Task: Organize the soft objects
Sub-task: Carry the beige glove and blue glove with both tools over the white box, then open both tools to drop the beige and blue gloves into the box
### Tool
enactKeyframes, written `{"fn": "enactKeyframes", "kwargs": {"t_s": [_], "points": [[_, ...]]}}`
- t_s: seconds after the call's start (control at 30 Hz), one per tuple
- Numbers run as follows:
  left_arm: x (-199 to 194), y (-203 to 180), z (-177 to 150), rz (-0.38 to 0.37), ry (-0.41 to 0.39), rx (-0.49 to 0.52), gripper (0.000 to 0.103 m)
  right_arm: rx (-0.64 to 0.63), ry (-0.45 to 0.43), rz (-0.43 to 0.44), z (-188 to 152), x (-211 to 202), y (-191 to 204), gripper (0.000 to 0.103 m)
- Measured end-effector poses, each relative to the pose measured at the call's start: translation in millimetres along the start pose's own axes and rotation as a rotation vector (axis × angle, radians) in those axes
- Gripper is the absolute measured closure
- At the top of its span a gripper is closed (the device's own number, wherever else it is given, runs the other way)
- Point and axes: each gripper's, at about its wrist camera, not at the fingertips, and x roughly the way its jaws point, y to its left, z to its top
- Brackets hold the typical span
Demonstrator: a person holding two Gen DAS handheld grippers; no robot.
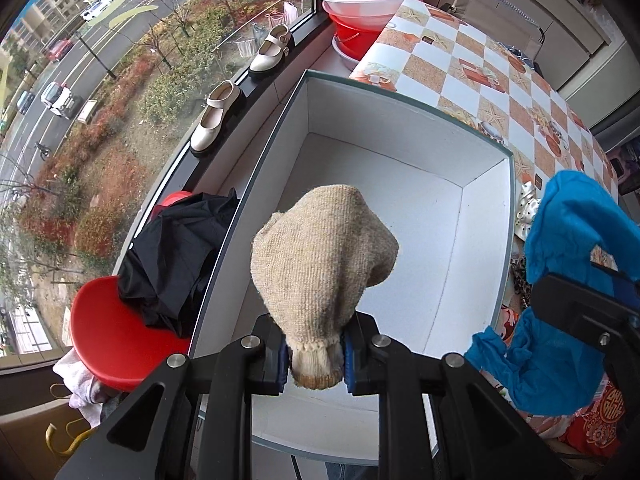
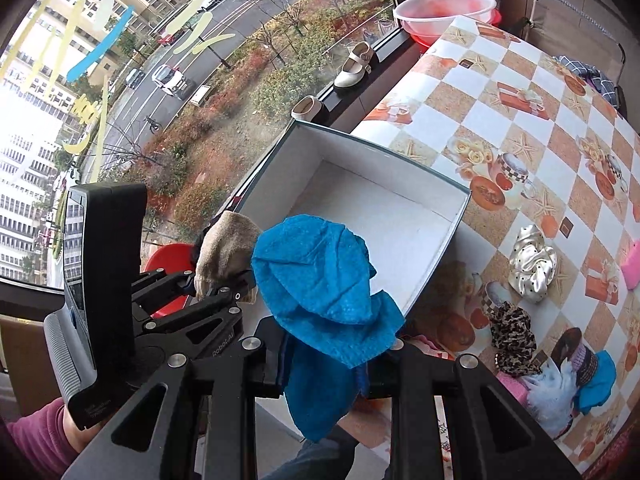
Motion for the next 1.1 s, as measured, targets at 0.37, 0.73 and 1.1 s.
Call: {"fn": "enactKeyframes", "kwargs": {"t_s": [0.37, 0.73, 1.1], "points": [[13.7, 8.2, -12.8, 0.000, 0.034, -0.010, 0.081, 0.016, 0.022, 0.002, 0.1, 11.9, 5.4, 0.077], [21.4, 16.7, -20.3, 0.001, 0.058, -0.019, 0.081, -0.009, 0.044, -0.008, 1.5, 23.4, 17.5, 0.077], [28.9, 18.3, -23.5, -0.008, 0.073, -0.031, 0.077, -0.014, 0.066, -0.023, 2.1, 33.0, 18.2, 0.077]]}}
